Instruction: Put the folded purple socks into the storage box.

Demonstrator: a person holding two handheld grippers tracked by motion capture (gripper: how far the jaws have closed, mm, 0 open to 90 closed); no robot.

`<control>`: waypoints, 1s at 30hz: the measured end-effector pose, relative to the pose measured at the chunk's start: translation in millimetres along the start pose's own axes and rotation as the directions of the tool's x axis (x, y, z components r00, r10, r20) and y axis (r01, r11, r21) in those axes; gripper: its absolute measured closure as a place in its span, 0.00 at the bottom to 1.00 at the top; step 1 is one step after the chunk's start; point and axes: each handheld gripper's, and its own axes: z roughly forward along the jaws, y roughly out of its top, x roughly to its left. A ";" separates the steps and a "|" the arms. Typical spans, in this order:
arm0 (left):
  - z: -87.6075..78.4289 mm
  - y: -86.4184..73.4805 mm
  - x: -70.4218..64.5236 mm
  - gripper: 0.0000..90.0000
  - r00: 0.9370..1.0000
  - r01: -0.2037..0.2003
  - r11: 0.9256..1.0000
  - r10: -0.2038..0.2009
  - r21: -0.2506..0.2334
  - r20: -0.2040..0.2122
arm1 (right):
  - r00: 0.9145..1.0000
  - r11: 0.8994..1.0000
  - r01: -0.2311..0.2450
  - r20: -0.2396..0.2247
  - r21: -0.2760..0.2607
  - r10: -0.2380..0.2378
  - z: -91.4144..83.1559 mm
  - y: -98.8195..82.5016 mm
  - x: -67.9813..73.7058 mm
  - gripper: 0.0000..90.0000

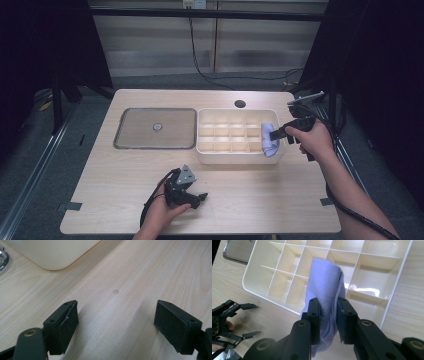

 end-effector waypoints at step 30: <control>0.0 0.0 0.0 0.21 1.000 0.001 1.000 -0.001 0.000 0.001 | 0.995 0.999 -0.007 0.103 0.049 0.002 21.3 15.2 -19.4 0.83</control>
